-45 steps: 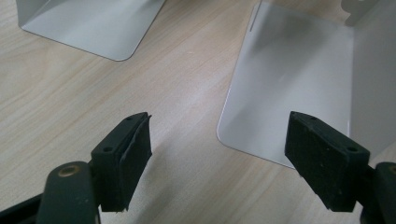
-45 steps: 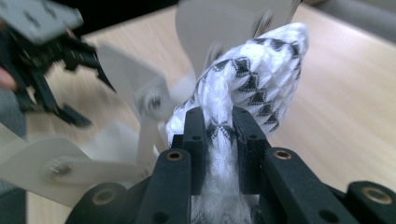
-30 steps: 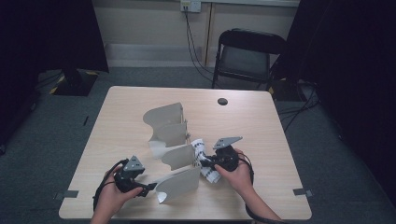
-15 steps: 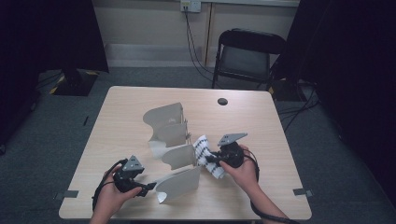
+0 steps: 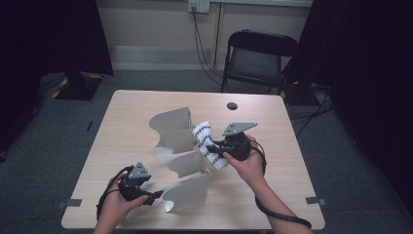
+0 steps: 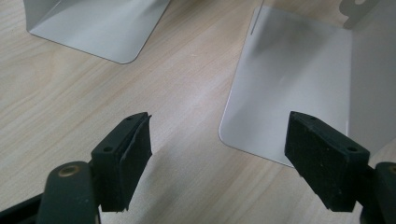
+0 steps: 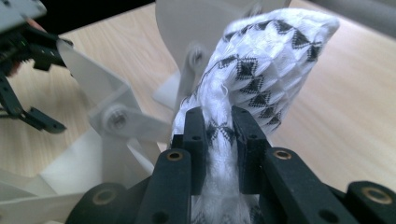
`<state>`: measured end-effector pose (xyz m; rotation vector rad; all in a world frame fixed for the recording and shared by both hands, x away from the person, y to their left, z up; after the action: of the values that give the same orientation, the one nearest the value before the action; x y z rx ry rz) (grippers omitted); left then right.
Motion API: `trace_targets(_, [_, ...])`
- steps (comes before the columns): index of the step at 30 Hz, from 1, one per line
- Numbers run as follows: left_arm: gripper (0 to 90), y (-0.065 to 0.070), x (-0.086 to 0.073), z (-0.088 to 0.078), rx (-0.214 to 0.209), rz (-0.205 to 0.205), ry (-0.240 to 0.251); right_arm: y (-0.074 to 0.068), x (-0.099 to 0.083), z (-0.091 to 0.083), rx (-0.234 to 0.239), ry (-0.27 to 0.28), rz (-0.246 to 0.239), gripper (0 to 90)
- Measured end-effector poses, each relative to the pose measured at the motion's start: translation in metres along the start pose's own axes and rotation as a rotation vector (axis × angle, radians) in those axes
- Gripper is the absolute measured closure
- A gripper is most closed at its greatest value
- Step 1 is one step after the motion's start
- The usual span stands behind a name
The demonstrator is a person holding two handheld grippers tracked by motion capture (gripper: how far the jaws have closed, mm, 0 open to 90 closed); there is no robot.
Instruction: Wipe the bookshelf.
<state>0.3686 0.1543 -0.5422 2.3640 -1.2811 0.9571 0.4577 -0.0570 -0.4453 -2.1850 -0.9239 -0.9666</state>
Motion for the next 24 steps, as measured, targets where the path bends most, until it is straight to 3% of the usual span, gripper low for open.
trace_targets(15, [22.8,0.0,0.0,0.001,-0.001,-0.009,0.004,0.016,-0.072,0.046,0.039,-0.126,0.137,78.1])
trace_targets(19, [23.0,0.0,-0.001,0.001,0.0,-0.003,-0.006,0.019,-0.085,0.053,0.033,-0.157,0.139,78.1])
trace_targets(24, [23.0,0.0,0.0,0.0,0.004,0.002,-0.004,0.022,-0.087,0.05,0.02,-0.168,0.131,78.0])
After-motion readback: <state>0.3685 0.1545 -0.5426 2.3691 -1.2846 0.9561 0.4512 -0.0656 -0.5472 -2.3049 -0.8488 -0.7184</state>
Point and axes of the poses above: each handheld gripper's, and its own axes: z roughly forward along the jaws, x roughly out of its top, y roughly to its right, the point moved 10 cm from there along z, roughly forward along the jaws, and after that the axes turned 11 degrees about z, right-handed, at the moved point
